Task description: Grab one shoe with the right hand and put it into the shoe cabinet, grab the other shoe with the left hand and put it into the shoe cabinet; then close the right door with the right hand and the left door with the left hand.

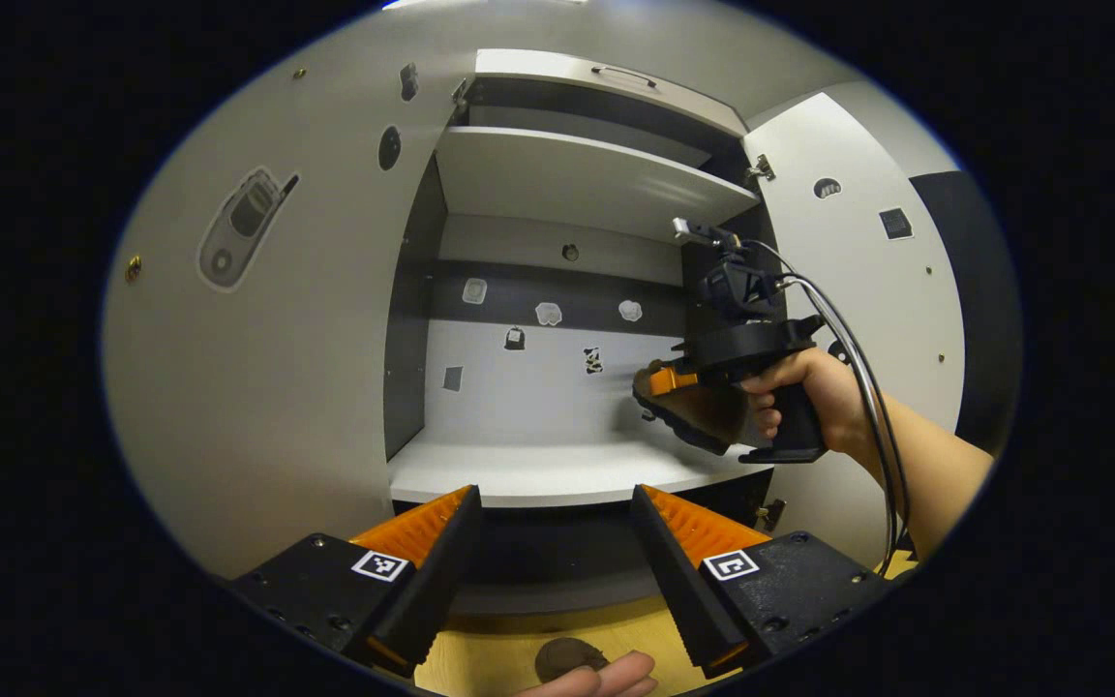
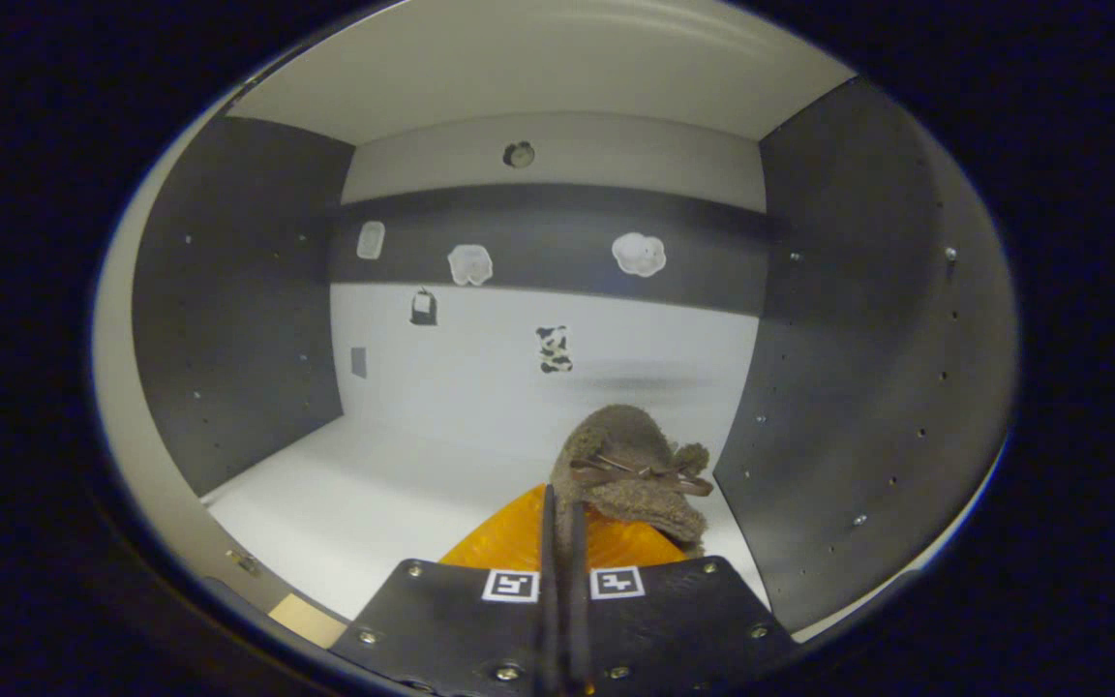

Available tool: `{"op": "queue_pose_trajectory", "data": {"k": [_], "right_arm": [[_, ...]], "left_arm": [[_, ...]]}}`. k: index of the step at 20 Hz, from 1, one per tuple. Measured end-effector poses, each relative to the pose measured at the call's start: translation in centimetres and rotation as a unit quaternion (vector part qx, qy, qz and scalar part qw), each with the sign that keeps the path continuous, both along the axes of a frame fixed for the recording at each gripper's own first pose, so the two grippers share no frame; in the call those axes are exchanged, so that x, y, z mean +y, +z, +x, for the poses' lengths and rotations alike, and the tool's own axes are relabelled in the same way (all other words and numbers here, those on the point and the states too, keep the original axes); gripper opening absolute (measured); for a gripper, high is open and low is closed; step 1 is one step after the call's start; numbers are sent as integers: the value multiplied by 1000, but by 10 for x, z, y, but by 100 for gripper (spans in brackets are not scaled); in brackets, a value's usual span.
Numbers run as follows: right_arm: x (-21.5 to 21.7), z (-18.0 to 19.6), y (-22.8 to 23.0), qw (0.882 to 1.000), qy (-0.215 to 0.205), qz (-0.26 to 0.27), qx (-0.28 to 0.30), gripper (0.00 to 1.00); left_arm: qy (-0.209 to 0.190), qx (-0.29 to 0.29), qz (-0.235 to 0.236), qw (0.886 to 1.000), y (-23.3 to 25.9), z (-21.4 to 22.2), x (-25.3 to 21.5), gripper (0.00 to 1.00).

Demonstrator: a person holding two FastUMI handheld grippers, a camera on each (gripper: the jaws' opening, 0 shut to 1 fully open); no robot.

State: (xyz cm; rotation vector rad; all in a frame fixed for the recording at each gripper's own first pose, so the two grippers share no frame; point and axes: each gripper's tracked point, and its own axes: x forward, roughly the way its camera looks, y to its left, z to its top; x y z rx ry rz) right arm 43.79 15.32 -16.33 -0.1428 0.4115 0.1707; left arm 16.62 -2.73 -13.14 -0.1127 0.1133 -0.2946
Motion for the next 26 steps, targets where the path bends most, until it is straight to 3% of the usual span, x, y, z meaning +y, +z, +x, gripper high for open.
{"op": "queue_pose_trajectory", "data": {"k": [2,4,7,9,11,14,17,18,19,23,26], "right_arm": [[-9,10,-15,1000,-6,-20,13,0],[-10,17,-22,1000,-4,-21,18,11],[-8,20,-31,999,3,-20,29,10],[-3,13,-31,999,11,-16,37,20],[0,8,-29,999,11,-20,40,20],[-5,-2,-29,998,-5,-37,50,50],[-1,-21,-15,999,-1,-28,47,72],[-1,-26,-11,999,4,-30,38,90],[-5,-32,-2,999,4,-37,25,99],[-8,-79,41,1000,-1,-7,-18,98],[-8,-129,62,999,1,19,-43,98]], "left_arm": [[0,7,-1,1000,-3,2,1,95],[6,4,-6,1000,-1,5,2,95],[11,1,-3,1000,0,5,2,95],[21,1,-7,1000,0,7,4,95],[18,6,-11,1000,-2,7,0,95],[20,9,-9,1000,-4,7,-1,95],[22,16,-19,999,-5,3,-3,95],[23,17,-22,999,-5,1,-3,95],[20,18,-22,999,-4,-2,-5,95],[40,-10,-7,999,6,-16,-7,96],[48,-12,34,998,-1,-30,-8,95]]}}
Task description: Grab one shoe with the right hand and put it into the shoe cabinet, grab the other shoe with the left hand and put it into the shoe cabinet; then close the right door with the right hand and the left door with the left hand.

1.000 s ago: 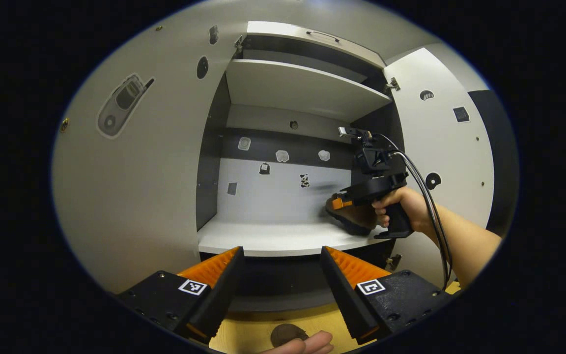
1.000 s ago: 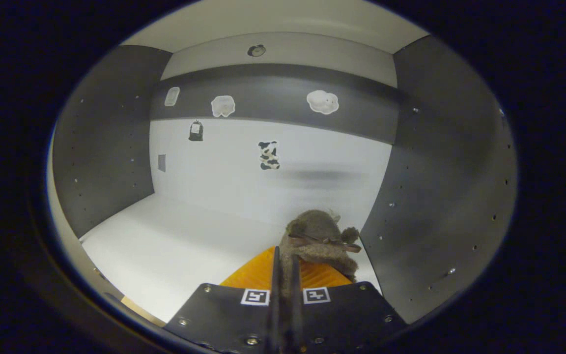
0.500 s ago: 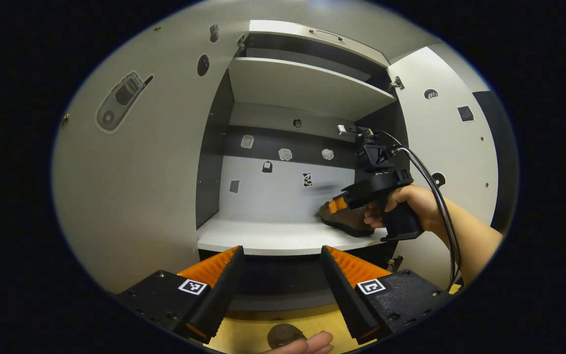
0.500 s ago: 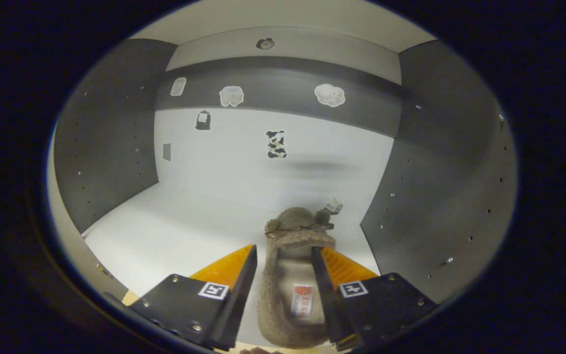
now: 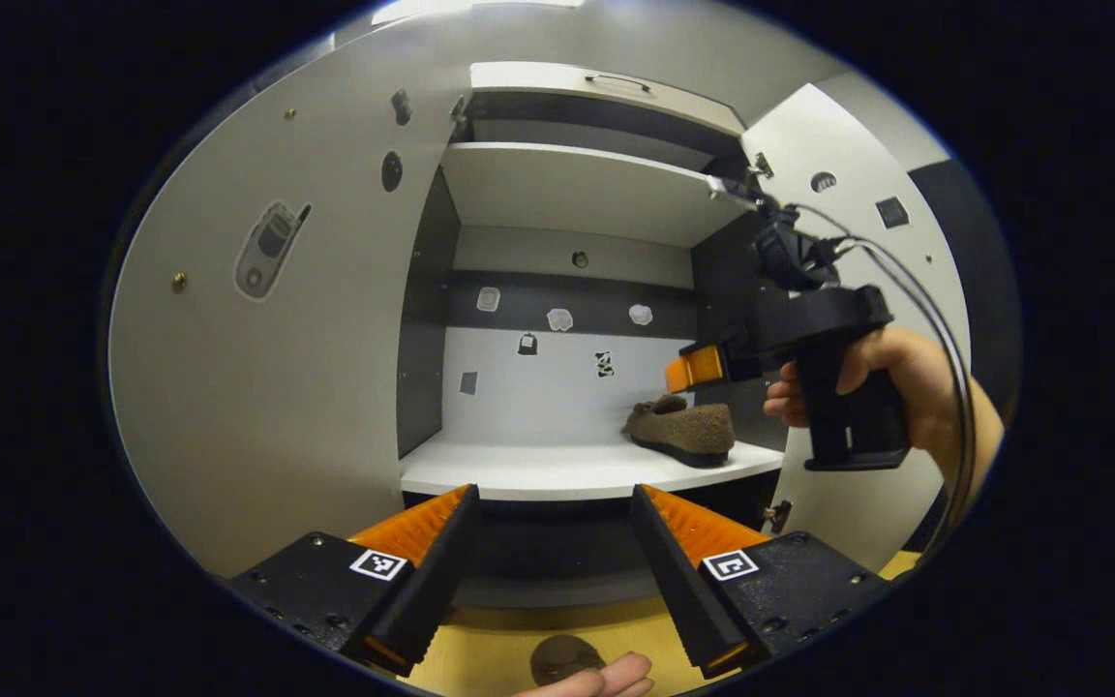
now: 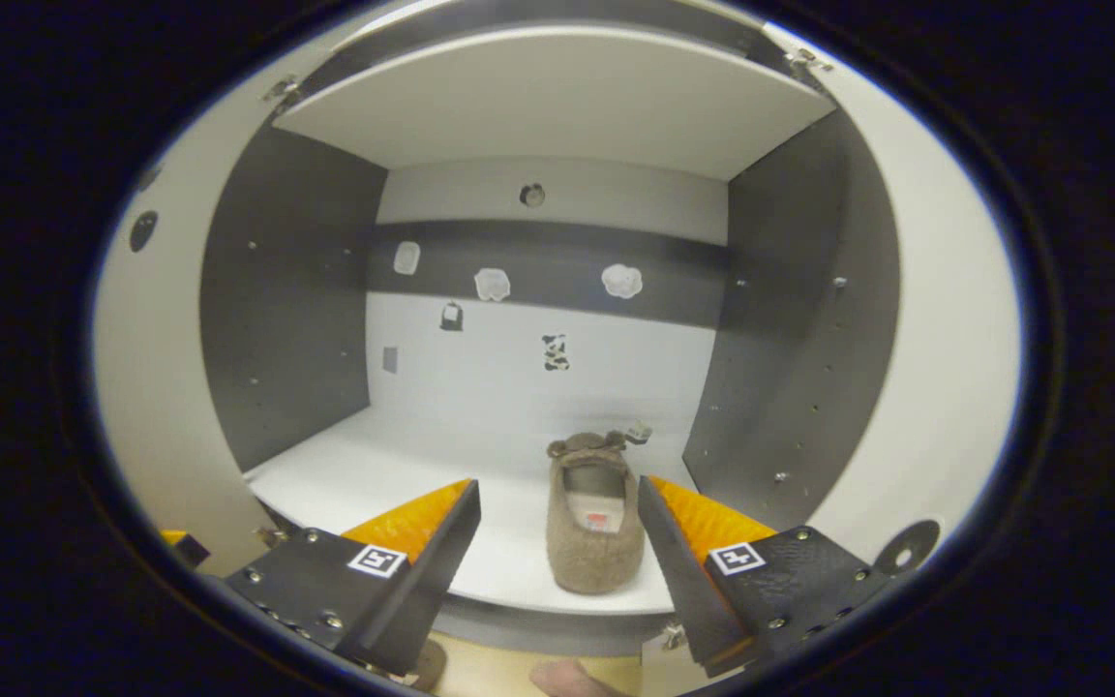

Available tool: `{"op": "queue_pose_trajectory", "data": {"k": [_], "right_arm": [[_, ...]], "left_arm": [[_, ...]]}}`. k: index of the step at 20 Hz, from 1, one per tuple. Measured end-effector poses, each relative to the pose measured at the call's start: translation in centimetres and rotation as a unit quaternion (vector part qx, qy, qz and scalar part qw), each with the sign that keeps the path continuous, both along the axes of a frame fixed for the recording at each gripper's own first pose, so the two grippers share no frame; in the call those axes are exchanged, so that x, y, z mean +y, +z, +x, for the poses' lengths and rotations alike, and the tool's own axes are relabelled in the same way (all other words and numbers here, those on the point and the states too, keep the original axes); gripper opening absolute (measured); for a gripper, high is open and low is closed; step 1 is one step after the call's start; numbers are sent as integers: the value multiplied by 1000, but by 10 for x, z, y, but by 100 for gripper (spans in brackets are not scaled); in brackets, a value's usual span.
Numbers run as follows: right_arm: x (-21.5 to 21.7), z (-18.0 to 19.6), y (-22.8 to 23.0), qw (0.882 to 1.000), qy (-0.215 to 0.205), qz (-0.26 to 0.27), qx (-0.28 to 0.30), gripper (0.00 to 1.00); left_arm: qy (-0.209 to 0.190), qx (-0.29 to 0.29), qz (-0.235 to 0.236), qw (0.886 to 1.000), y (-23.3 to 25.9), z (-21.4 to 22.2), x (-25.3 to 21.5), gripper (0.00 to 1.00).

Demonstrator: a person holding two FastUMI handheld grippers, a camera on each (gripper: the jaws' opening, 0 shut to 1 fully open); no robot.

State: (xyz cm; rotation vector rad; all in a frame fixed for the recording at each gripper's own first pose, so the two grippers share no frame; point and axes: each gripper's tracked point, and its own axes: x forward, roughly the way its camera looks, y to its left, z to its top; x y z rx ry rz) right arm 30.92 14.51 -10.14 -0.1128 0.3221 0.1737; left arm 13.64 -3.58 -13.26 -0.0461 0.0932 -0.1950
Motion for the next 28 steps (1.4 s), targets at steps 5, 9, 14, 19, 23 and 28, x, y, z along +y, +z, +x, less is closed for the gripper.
{"op": "queue_pose_trajectory", "data": {"k": [5,9,14,19,23,28], "right_arm": [[-16,-88,28,998,-24,21,-51,98],[-28,-168,39,994,-27,19,-103,98],[-35,-250,35,988,-26,34,-151,98],[-43,-297,16,984,-40,71,-161,98],[-53,-298,-3,980,-52,117,-152,98],[-62,-292,-34,986,-60,95,-125,98]], "left_arm": [[15,29,-7,999,-30,-28,8,94],[20,51,-7,998,-59,-41,16,96],[-3,143,-23,989,-133,-56,9,96],[-3,199,-16,980,-196,-65,10,96],[-10,268,-8,963,-247,-85,2,96],[-1,312,23,950,-289,-94,3,96]]}}
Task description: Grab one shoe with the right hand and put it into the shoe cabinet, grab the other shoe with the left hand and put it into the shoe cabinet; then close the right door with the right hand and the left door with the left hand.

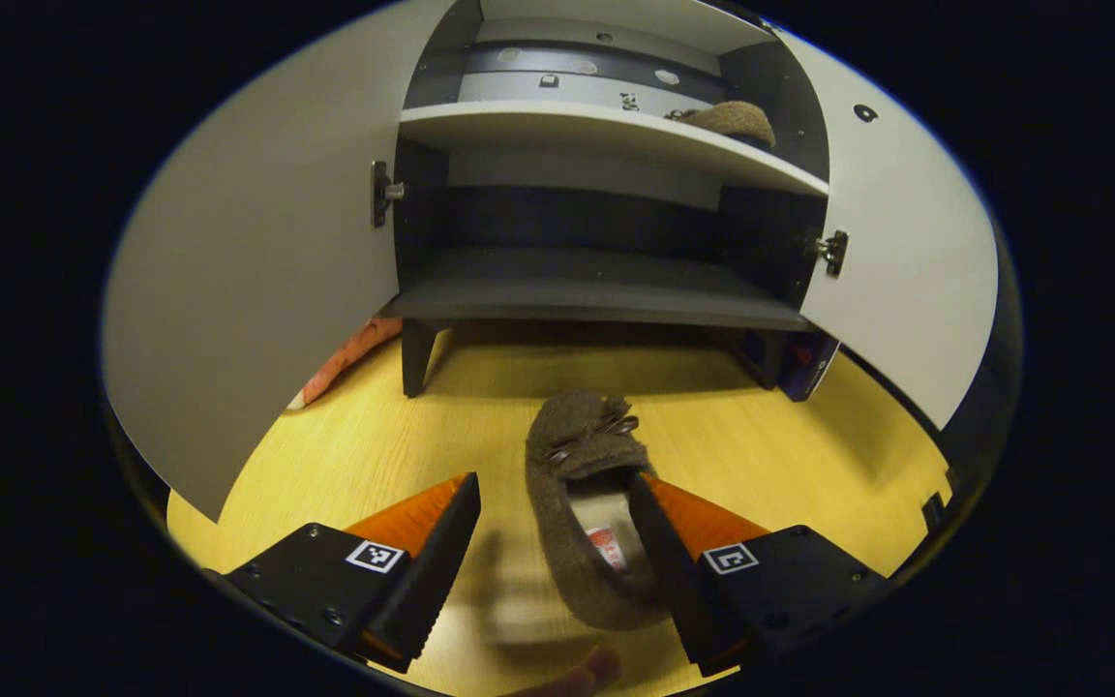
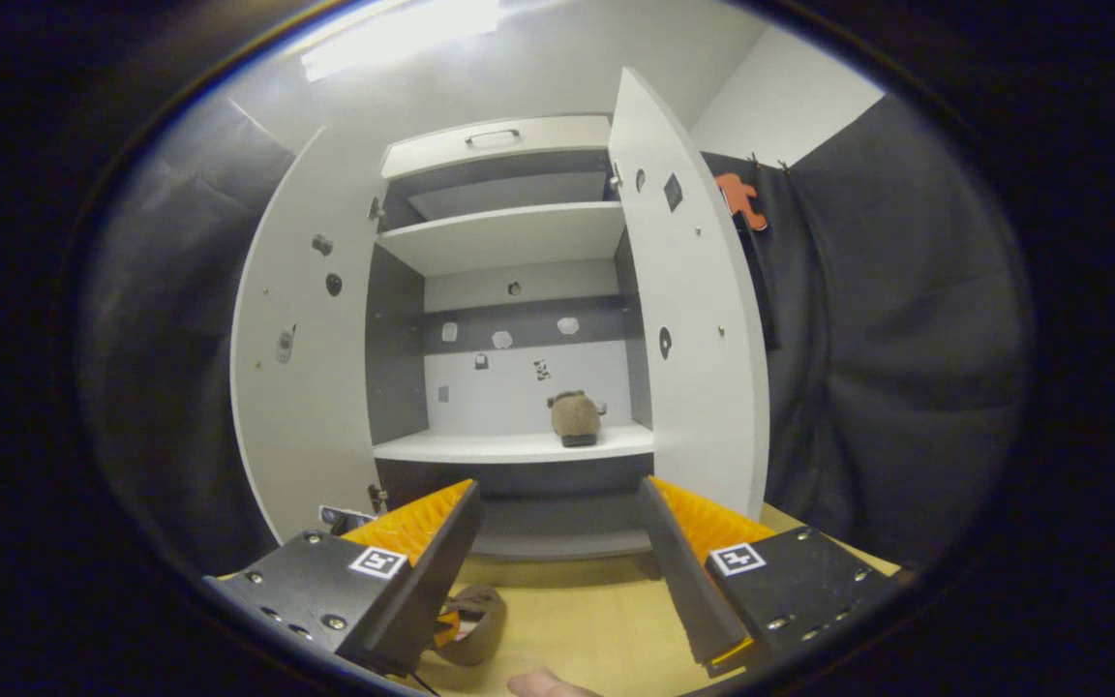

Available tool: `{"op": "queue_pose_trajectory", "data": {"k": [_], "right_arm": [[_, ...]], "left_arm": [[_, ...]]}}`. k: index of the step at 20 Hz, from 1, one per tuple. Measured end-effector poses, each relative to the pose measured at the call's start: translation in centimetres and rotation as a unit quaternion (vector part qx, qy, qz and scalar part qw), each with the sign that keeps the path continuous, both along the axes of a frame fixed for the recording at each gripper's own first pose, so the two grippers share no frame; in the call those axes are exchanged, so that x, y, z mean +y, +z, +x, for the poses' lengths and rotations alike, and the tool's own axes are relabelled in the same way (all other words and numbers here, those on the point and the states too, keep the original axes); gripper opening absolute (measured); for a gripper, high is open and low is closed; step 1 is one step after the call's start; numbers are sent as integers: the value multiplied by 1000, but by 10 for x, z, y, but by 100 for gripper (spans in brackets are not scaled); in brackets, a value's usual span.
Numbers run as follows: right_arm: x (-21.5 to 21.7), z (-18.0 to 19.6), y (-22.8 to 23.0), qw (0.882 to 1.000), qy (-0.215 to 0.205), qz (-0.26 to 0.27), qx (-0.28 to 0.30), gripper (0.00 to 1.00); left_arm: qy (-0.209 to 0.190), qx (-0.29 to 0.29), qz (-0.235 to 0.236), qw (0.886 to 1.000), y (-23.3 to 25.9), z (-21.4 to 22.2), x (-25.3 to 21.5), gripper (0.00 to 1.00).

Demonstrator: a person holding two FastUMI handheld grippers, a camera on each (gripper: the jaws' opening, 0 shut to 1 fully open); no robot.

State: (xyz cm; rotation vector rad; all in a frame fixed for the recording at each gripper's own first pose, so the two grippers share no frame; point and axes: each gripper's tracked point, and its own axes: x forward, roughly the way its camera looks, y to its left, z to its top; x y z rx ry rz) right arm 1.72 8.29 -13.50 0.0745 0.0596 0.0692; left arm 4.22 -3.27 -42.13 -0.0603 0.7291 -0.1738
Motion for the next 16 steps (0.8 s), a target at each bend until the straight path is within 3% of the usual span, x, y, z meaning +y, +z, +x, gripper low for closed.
{"op": "queue_pose_trajectory", "data": {"k": [4,7,9,11,13,14,15,16], "right_arm": [[2,1,-11,1000,5,-6,4,98],[10,1,-22,999,30,6,18,98],[10,1,-25,999,38,17,26,98],[9,2,-26,998,43,28,28,98],[6,1,-27,998,43,35,28,98],[4,1,-27,998,41,35,28,98],[1,1,-27,998,39,35,28,98],[-1,1,-27,998,38,35,27,98]], "left_arm": [[2,14,19,1000,-22,4,4,96],[-13,6,19,1000,-24,7,0,70],[-19,19,0,1000,-29,7,-6,64],[-14,35,-10,999,-36,7,-8,48],[-16,47,-22,999,-42,10,-13,39],[-12,50,-16,999,-42,9,-11,29],[-17,45,-12,999,-39,10,-12,13],[-20,45,-6,999,-39,8,-12,6]]}}
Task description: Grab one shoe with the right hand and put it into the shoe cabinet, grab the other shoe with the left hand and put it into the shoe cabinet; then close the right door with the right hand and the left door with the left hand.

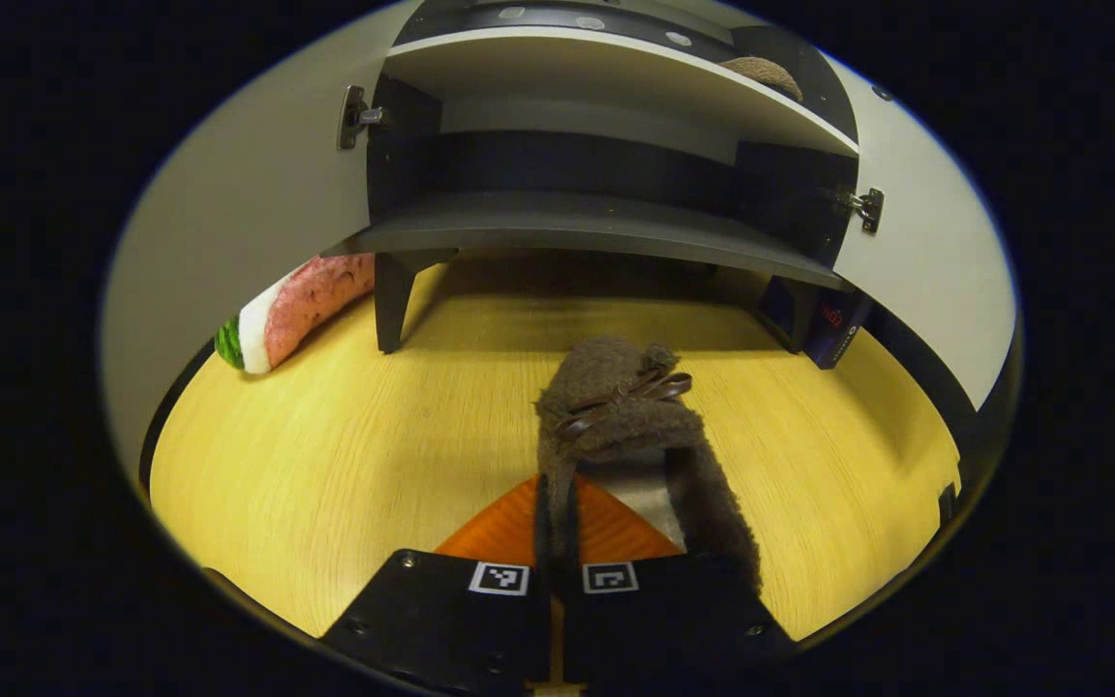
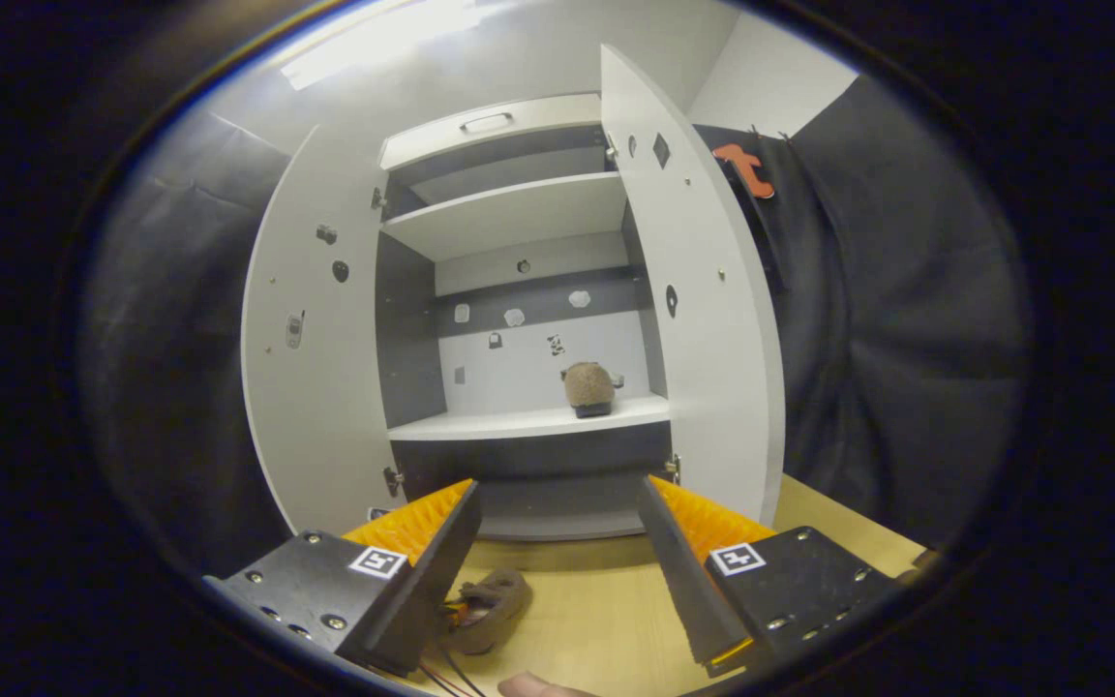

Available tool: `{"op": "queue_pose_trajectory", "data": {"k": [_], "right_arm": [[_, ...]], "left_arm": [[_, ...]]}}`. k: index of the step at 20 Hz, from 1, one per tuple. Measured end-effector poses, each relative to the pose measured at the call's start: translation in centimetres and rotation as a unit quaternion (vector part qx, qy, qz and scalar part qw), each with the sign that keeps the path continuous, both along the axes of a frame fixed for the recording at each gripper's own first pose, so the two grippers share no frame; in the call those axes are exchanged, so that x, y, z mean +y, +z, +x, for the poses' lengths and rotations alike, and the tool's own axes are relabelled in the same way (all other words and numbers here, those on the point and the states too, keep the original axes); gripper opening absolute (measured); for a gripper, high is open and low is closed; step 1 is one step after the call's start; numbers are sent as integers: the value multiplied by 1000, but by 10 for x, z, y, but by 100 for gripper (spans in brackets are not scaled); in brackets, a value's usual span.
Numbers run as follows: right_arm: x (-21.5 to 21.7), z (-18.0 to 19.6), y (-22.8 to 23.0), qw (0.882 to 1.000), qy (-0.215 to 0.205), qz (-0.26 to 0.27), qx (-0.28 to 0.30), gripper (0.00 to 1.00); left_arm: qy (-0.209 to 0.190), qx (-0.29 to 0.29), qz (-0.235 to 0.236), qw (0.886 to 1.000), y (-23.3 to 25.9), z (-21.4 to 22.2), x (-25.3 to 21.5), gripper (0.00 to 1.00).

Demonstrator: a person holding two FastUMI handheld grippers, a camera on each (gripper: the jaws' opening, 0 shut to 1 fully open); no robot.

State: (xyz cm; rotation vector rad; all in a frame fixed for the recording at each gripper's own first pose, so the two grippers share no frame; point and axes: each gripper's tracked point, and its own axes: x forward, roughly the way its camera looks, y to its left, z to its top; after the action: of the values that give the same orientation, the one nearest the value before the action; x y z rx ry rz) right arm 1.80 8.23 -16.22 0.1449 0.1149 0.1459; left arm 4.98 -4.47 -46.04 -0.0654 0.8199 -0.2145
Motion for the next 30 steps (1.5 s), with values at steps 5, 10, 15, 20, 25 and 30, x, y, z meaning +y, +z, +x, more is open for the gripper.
{"op": "queue_pose_trajectory", "data": {"k": [5,10,15,20,25,30], "right_arm": [[-8,-4,-1,1000,-2,7,1,98],[-20,-8,-1,1000,-14,3,-4,99],[-34,-17,2,1000,-22,7,-8,99],[-39,-24,4,1000,-23,7,-5,99],[-40,-28,17,1000,-18,-14,-19,99],[-50,-12,48,998,-19,-25,-49,99]], "left_arm": [[-3,-41,-23,999,37,-13,-7,1],[-3,-144,-13,989,120,-12,1,1],[-9,-227,-19,974,208,-12,4,1],[-9,-316,-37,948,306,0,2,0],[24,-397,-28,917,399,44,4,0],[79,-444,-29,892,457,109,12,2]]}}
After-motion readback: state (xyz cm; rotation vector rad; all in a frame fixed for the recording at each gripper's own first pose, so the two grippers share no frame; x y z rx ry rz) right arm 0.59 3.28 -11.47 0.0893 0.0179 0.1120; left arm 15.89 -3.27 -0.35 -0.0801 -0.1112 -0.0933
